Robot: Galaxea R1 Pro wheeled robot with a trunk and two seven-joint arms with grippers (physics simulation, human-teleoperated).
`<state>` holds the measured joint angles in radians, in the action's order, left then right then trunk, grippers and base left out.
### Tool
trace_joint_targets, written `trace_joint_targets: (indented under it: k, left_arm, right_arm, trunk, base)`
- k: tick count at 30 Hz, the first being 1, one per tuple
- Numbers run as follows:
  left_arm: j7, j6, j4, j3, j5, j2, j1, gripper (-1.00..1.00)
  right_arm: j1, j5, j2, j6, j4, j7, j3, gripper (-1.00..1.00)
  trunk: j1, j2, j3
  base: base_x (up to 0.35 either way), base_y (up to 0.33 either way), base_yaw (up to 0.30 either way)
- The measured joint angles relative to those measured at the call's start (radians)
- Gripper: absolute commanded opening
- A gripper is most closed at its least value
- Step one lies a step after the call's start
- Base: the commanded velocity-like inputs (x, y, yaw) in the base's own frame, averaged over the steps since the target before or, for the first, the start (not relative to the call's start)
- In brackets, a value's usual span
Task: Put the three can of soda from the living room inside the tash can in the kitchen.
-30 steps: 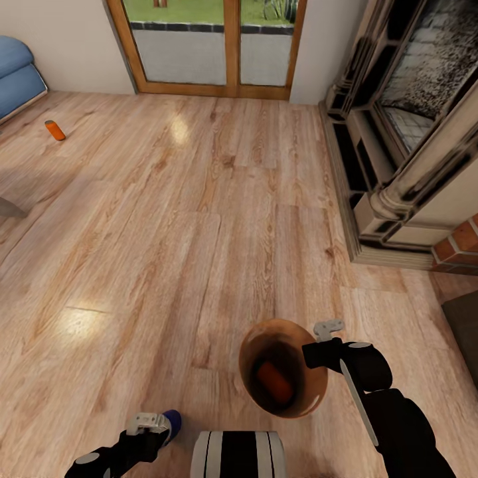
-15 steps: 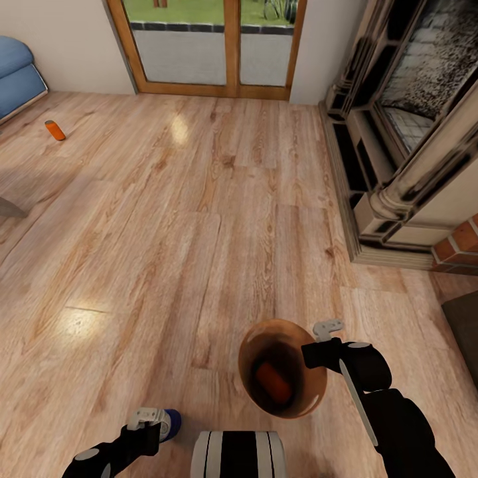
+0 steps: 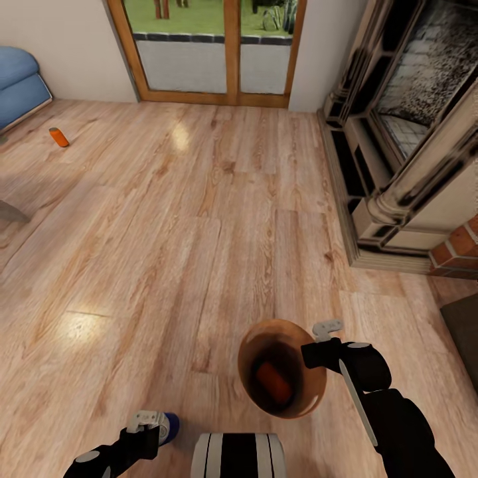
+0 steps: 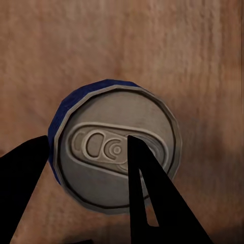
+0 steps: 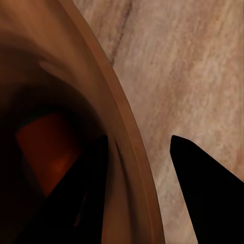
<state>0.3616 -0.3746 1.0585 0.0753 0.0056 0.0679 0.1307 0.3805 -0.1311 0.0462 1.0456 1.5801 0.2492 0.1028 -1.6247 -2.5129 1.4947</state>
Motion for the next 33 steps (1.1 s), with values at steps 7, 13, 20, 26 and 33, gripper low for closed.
trace_joint_targets:
  k: [7, 13, 20, 26, 33]
  left_arm:
    - [0.000, 0.000, 0.000, 0.000, 0.000, 0.000, 0.000, -1.00]
    - [0.000, 0.000, 0.004, 0.000, 0.000, 0.000, 0.000, -1.00]
    - [0.001, 0.001, 0.009, 0.000, 0.000, 0.001, 0.000, -1.00]
    - [0.005, -0.007, 0.136, 0.002, 0.010, 0.004, 0.001, -1.00]
    - [0.023, -0.088, 0.404, 0.006, 0.015, 0.009, 0.000, -1.00]
  right_arm:
    - [0.000, -0.002, 0.000, 0.000, 0.000, 0.000, 0.001, -1.00]
    - [0.000, -0.002, 0.000, 0.000, 0.000, 0.000, 0.001, -1.00]
    - [0.000, -0.001, 0.000, 0.000, 0.000, 0.000, 0.000, -1.00]
    - [0.000, -0.002, 0.001, 0.000, -0.001, 0.000, -0.003, -1.00]
    - [0.000, 0.002, -0.003, 0.000, -0.005, 0.000, 0.011, -1.00]
  trunk:
    - [0.003, 0.002, -0.027]
    - [0.006, 0.003, -0.050]
    - [0.009, 0.005, -0.077]
    - [0.012, 0.006, -0.101]
    - [0.015, 0.008, -0.128]
  base:
    - [0.000, 0.000, 0.000]
    - [0.000, 0.000, 0.000]
    - [0.000, 0.000, 0.000]
    - [0.000, 0.000, 0.000]
    - [0.000, 0.000, 0.000]
